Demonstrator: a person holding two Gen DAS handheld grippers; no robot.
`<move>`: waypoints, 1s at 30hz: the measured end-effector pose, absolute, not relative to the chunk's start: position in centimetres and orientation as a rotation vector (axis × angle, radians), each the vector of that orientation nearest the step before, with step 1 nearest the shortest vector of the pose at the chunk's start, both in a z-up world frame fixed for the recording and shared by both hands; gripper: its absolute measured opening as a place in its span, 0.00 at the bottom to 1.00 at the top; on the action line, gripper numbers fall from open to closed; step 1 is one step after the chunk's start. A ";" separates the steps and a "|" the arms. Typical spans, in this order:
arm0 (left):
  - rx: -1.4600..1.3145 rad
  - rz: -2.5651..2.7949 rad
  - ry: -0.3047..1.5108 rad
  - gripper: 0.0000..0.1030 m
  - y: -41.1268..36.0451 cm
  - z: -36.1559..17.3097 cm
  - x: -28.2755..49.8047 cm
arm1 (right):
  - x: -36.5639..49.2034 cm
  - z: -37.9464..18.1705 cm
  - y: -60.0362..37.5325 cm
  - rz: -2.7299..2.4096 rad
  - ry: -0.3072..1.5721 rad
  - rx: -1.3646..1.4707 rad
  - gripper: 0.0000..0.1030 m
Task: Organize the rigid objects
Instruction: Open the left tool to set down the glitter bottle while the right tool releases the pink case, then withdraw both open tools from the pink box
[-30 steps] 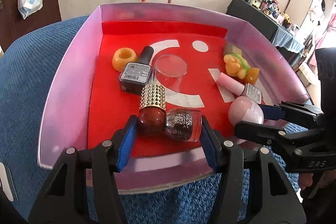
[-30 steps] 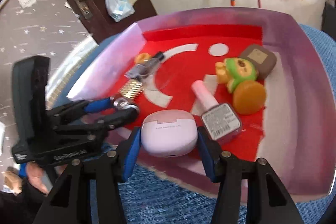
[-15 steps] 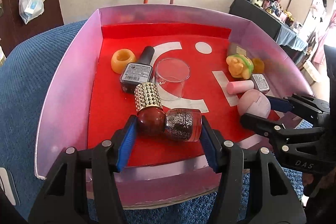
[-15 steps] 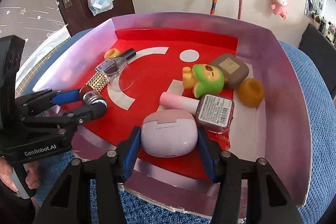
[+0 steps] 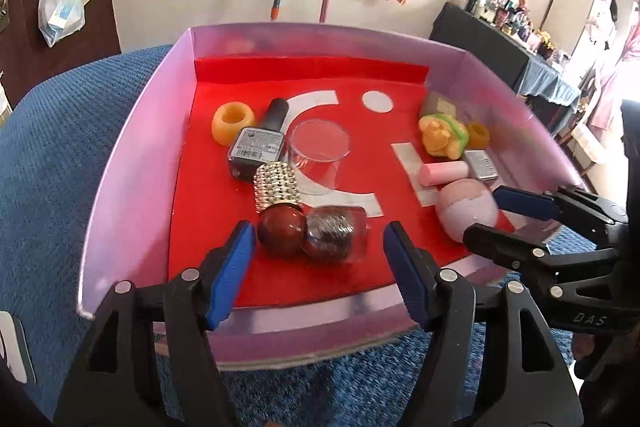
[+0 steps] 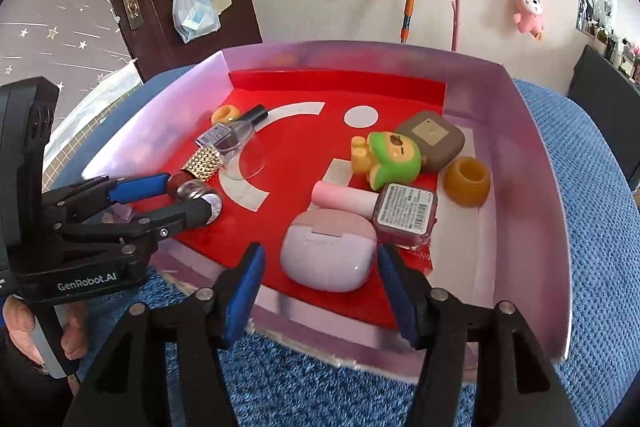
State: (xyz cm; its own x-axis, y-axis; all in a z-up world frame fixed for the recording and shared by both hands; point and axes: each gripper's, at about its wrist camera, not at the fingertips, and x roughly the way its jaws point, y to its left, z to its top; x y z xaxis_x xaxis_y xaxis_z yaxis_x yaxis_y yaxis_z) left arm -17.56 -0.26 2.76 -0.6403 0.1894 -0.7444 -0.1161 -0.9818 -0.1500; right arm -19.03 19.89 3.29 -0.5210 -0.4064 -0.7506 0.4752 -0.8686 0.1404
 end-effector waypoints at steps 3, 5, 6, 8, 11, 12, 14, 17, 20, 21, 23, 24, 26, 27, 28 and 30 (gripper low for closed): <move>-1.217 2.713 -0.109 0.66 0.0 3.4 -16.8 | -18.1 3.9 20.4 -2.377 0.093 1.116 0.63; -1.197 2.723 -0.104 0.70 0.1 3.9 -16.3 | -17.4 4.3 20.6 -2.383 0.085 1.098 0.65; -1.187 2.728 -0.106 0.74 0.1 4.1 -16.0 | -17.0 4.6 20.7 -2.392 0.086 1.086 0.69; -1.169 2.734 -0.111 0.74 0.1 4.4 -15.5 | -16.5 4.9 20.9 -2.407 0.088 1.064 0.73; -1.152 2.763 -0.095 0.75 0.1 4.9 -14.8 | -15.8 5.3 21.3 -2.444 0.068 1.037 0.74; -1.146 2.770 -0.094 0.75 0.1 5.0 -14.5 | -15.6 5.3 21.5 -2.458 0.056 1.030 0.75; -1.136 2.789 -0.098 0.76 0.0 5.1 -13.8 | -15.5 5.3 21.8 -2.487 0.040 1.025 0.76; -1.123 2.817 -0.090 0.86 -0.2 5.1 -13.2 | -15.2 4.9 21.9 -2.527 0.041 1.032 0.78; -1.133 2.833 -0.073 0.87 -0.1 4.7 -13.0 | -15.2 4.7 21.8 -2.536 0.040 1.044 0.79; -1.139 2.835 -0.070 0.87 -0.1 4.6 -13.0 | -15.3 4.6 21.8 -2.540 0.044 1.045 0.79; -1.149 2.849 -0.057 0.87 0.0 4.4 -13.1 | -15.2 4.5 21.7 -2.549 0.058 1.043 0.81; -1.152 2.854 -0.051 0.87 0.0 4.3 -13.1 | -15.3 4.5 21.7 -2.553 0.059 1.043 0.82; -1.160 2.865 -0.041 0.87 0.0 4.1 -13.2 | -15.4 4.4 21.8 -2.553 0.049 1.050 0.82; -1.163 2.869 -0.040 0.87 0.0 4.0 -13.2 | -15.4 4.3 21.8 -2.551 0.047 1.054 0.83; -1.163 2.876 -0.038 0.87 0.0 3.9 -13.3 | -15.5 4.2 21.9 -2.552 0.045 1.056 0.83; -1.164 2.894 -0.026 0.87 0.0 3.8 -13.2 | -15.5 4.2 21.9 -2.555 0.046 1.056 0.83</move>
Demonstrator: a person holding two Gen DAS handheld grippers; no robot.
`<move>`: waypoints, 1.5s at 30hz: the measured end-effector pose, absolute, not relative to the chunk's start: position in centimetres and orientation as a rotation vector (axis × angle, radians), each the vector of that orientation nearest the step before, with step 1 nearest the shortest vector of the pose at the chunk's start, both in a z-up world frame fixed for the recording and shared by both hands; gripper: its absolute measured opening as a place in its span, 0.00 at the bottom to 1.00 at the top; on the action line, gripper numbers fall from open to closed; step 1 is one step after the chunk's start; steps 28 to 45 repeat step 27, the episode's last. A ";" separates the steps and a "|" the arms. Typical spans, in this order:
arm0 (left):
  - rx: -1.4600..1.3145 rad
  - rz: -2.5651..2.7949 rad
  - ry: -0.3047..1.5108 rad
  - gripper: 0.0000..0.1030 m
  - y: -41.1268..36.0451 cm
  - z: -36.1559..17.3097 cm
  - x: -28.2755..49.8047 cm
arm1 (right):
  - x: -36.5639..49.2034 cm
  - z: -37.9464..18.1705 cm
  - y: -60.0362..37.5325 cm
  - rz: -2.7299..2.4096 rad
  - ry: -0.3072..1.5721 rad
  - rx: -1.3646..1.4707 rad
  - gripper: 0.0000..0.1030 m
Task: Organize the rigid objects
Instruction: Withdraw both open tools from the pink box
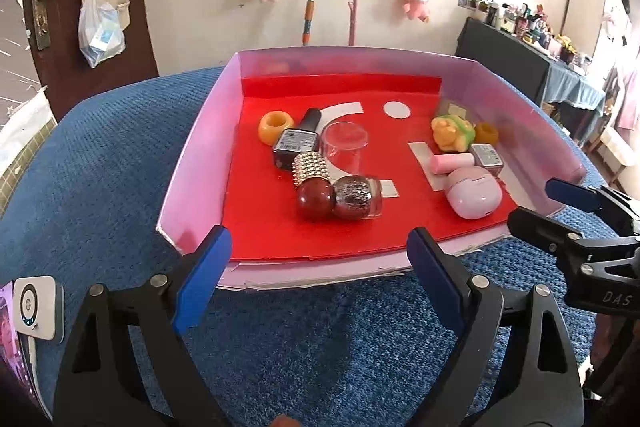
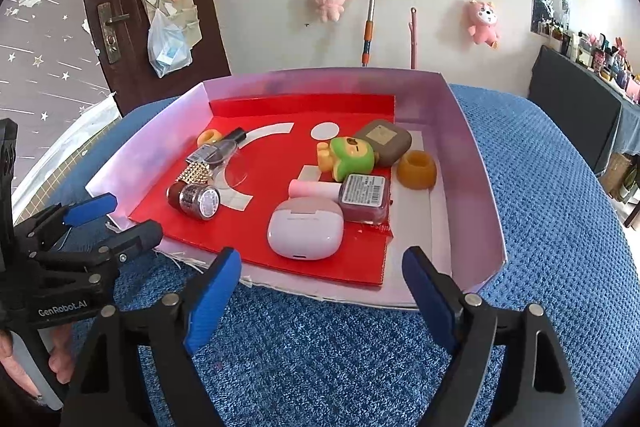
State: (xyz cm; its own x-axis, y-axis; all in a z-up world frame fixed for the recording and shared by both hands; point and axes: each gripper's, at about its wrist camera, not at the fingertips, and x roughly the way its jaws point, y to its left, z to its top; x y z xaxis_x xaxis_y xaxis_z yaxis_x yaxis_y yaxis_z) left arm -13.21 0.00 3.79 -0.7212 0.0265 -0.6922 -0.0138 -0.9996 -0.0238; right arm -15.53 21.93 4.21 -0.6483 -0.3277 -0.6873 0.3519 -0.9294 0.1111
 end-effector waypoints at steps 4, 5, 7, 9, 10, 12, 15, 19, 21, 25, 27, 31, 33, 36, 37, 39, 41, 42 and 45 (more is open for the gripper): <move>-1.159 2.910 -0.007 0.87 0.2 3.8 -13.2 | -15.5 4.2 21.9 -2.555 0.045 1.056 0.83; -1.159 2.916 -0.003 0.88 0.2 3.8 -13.2 | -15.5 4.2 21.9 -2.555 0.043 1.056 0.83; -1.163 2.929 0.004 0.94 0.2 3.8 -13.1 | -15.5 4.3 22.0 -2.555 0.035 1.055 0.83; -1.159 2.937 0.014 0.94 0.3 3.9 -12.9 | -15.4 4.5 22.1 -2.557 0.025 1.049 0.83; -1.154 2.941 0.017 0.94 0.3 4.0 -12.8 | -15.2 4.6 22.1 -2.557 0.022 1.044 0.83; -1.142 2.942 0.018 0.94 0.4 4.2 -12.4 | -14.8 4.9 22.2 -2.559 0.018 1.031 0.83; -1.124 2.944 0.014 0.94 0.5 4.4 -11.7 | -14.0 5.3 22.4 -2.560 0.014 1.020 0.83; -1.082 3.001 0.047 0.94 0.7 4.7 -10.3 | -12.9 5.2 22.8 -2.555 0.001 1.026 0.83; -1.078 3.009 0.059 0.94 0.9 4.7 -9.8 | -12.3 5.0 23.0 -2.553 -0.004 1.032 0.83; -1.124 2.940 0.030 0.94 0.9 4.1 -9.3 | -11.2 4.4 23.2 -2.544 -0.011 1.051 0.84; -1.156 2.905 0.004 0.94 0.8 3.5 -9.2 | -10.8 4.1 23.3 -2.542 -0.017 1.061 0.88; -1.156 2.905 0.004 0.94 0.8 3.5 -9.2 | -10.8 4.1 23.3 -2.542 -0.017 1.061 0.88; -1.156 2.905 0.004 0.94 0.8 3.5 -9.2 | -10.8 4.1 23.3 -2.542 -0.017 1.061 0.88; -1.156 2.905 0.004 0.94 0.8 3.5 -9.2 | -10.8 4.1 23.3 -2.542 -0.017 1.061 0.88; -1.156 2.905 0.004 0.94 0.8 3.5 -9.2 | -10.8 4.1 23.3 -2.542 -0.017 1.061 0.88; -1.156 2.905 0.004 0.94 0.8 3.5 -9.2 | -10.8 4.1 23.3 -2.542 -0.017 1.061 0.88; -1.156 2.905 0.004 0.94 0.8 3.5 -9.2 | -10.8 4.1 23.3 -2.542 -0.017 1.061 0.88; -1.156 2.905 0.004 0.94 0.8 3.5 -9.2 | -10.8 4.1 23.3 -2.542 -0.017 1.061 0.88; -1.156 2.905 0.004 0.94 0.8 3.5 -9.2 | -10.8 4.1 23.3 -2.542 -0.017 1.061 0.88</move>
